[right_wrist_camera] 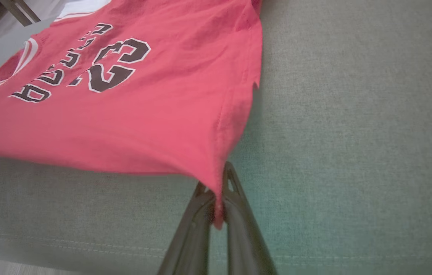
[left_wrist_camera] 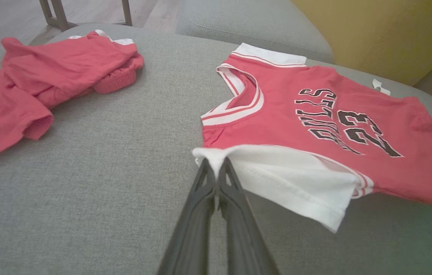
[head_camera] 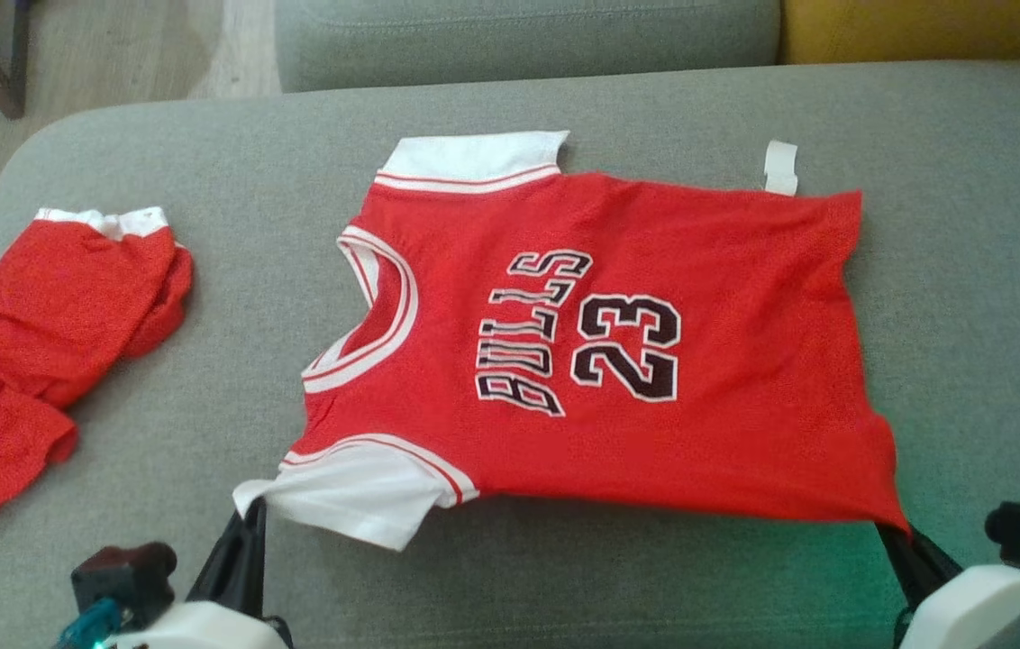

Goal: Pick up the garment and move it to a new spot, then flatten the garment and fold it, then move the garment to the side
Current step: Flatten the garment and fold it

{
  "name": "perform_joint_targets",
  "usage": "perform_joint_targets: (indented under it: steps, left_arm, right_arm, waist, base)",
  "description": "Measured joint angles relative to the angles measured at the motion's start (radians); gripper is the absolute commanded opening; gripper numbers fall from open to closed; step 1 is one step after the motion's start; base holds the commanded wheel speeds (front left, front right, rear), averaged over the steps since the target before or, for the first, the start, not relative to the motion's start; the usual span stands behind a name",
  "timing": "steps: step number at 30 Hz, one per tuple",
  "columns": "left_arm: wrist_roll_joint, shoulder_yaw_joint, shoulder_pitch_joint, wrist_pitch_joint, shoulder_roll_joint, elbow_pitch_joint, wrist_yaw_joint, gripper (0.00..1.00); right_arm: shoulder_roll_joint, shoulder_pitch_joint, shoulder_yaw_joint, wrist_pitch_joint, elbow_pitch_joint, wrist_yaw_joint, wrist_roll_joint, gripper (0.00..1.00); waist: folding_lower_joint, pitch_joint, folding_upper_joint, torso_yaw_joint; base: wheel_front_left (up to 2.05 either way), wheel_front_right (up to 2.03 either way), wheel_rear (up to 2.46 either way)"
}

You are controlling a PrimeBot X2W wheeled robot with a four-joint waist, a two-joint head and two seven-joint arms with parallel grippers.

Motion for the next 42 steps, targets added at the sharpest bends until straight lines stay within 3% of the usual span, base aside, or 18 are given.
perform_joint_targets:
  steps: [8, 14, 22, 30, 31, 32, 33, 37, 42]
  left_arm:
    - [-0.001, -0.011, -0.014, 0.039, 0.016, -0.017, -0.002, 0.0]
    - [-0.036, -0.01, -0.163, 0.039, 0.021, 0.05, -0.035, 0.0]
    - [-0.062, -0.012, -0.453, 0.041, 0.021, 0.253, -0.082, 0.0]
    - [-0.072, -0.027, -0.62, 0.033, 0.017, 0.467, -0.127, 0.0]
    - [-0.072, -0.032, -0.635, 0.027, 0.016, 0.49, -0.13, 0.45]
    - [-0.072, -0.037, -0.649, 0.024, 0.015, 0.511, -0.135, 1.0]
    - [-0.072, -0.043, -0.66, 0.012, 0.012, 0.529, -0.135, 1.0]
    - [-0.065, -0.046, -0.676, -0.071, -0.001, 0.559, -0.132, 1.0]
    - [0.016, -0.048, -0.665, -0.252, -0.004, 0.528, -0.067, 1.0]
  right_arm:
    - [0.021, 0.002, -0.017, 0.087, -0.022, 0.0, -0.01, 0.0]
    - [0.022, -0.076, -0.017, 0.132, 0.055, 0.0, 0.017, 0.0]
    - [-0.012, -0.307, 0.01, 0.115, 0.158, 0.0, 0.037, 0.0]
    - [-0.038, -0.433, 0.059, 0.026, 0.281, 0.0, 0.062, 0.0]
    - [-0.04, -0.443, 0.063, 0.004, 0.289, 0.0, 0.063, 0.0]
    - [-0.041, -0.455, 0.068, -0.012, 0.3, 0.0, 0.064, 0.49]
    - [-0.041, -0.464, 0.072, -0.034, 0.304, 0.0, 0.067, 1.0]
    - [-0.043, -0.488, 0.073, -0.153, 0.312, 0.0, 0.058, 1.0]
    - [-0.04, -0.481, 0.065, -0.334, 0.284, 0.0, -0.005, 1.0]
  waist:
    - [0.0, 0.0, 0.0, -0.005]
    - [0.0, 0.031, 0.0, -0.018]
    - [0.0, 0.119, 0.0, -0.037]
    - [0.0, 0.187, 0.0, -0.057]
    - [0.0, 0.192, 0.0, -0.057]
    - [0.0, 0.198, 0.0, -0.058]
    - [0.0, 0.202, -0.0001, -0.059]
    - [0.0, 0.215, -0.0001, -0.059]
    - [0.0, 0.217, 0.0, -0.055]
  base:
    - [0.0, 0.0, 0.0]
    - [0.0, 0.0, 0.0]
    - [0.0, 0.0, 0.0]
    - [0.0, 0.0, 0.0]
    - [0.0, 0.0, 0.0]
    - [0.0, 0.0, 0.0]
    - [0.0, 0.0, 0.0]
    - [0.0, 0.0, 0.0]
    - [0.0, 0.0, 0.0]
